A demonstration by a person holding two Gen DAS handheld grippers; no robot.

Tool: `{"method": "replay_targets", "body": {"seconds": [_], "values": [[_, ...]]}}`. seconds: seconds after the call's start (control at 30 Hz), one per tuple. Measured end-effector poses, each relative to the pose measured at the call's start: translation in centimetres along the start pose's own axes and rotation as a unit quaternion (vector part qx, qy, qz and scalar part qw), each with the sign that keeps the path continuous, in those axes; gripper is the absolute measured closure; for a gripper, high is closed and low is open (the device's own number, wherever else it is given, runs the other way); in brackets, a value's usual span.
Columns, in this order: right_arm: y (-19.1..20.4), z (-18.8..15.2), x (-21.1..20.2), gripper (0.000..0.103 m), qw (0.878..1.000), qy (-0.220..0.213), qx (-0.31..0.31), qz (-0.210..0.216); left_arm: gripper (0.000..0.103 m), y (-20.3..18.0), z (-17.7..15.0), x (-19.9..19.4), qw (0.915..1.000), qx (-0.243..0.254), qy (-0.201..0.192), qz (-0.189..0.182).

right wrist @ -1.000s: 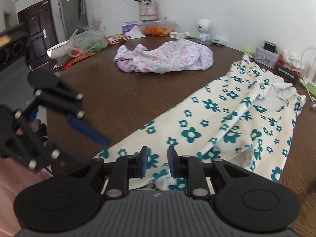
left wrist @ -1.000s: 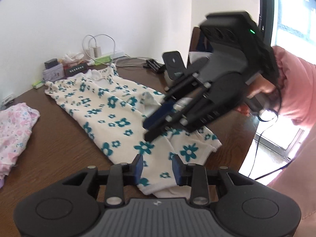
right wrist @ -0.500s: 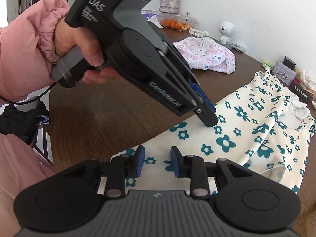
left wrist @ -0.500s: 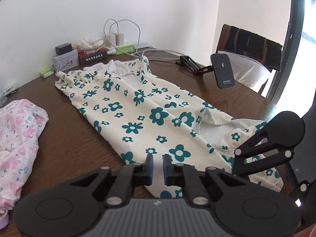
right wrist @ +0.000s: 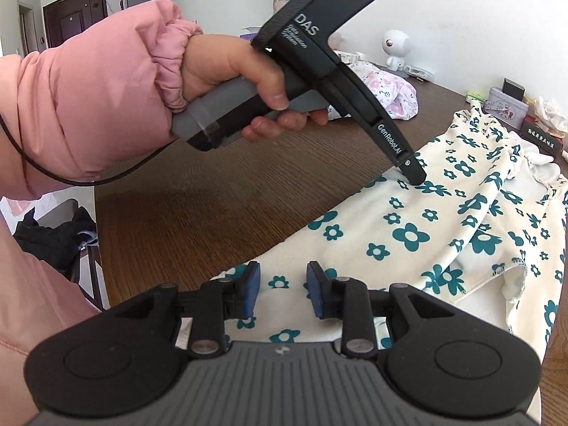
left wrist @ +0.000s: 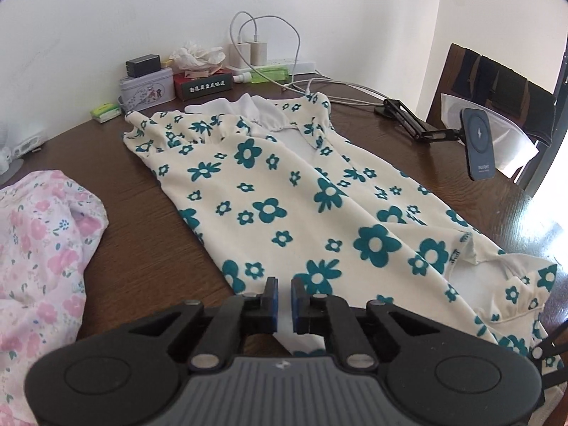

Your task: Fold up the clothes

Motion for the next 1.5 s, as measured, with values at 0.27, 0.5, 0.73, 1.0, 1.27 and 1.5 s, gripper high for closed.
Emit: {"method": "replay_targets", "body": {"seconds": [0.27,0.5,0.73,1.0,1.27,1.5], "values": [[-0.2,-0.1,0.0,0.066,1.000,-0.005,0.021,0.010,0.096,3.2,3.3,3.4,0.9994,-0.012,0.000,0.033],[-0.7,-0.2,-0.1,0.066,0.999,-0.006,0.041,0.022,0.096,6.6,6.2,6.8,0.9972,-0.026,0.003,0.070],[-0.7,-0.3,-0.3,0.066,0.998,-0.006,0.050,0.026,0.096,9.7,8.5,9.5,0.9928,-0.060,-0.002,0.103],[-0.7,-0.6,-0.4,0.063,0.998,-0.009,0.052,0.030,0.092,11.7,11.1,11.6,0.9882,-0.094,-0.001,0.121],[-0.8,-0.8,-0.4,0.063,0.998,-0.012,0.055,0.032,0.090,12.7,12.6,13.3,0.9849,-0.109,0.007,0.135],[-0.8,-0.8,-0.3,0.062,0.998,-0.015,0.056,0.033,0.081,12.4,13.2,11.6,0.9820,-0.116,-0.015,0.148]]}}
Point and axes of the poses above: each gripper's, at about its wrist camera, not at the fingertips, and x roughly the way its jaws point, y to its left, z to its top, the point moved 1 cm from there along x, roughly the way its jaws point, and after that the axes turned 6 degrees about x, right-handed, at the moved point
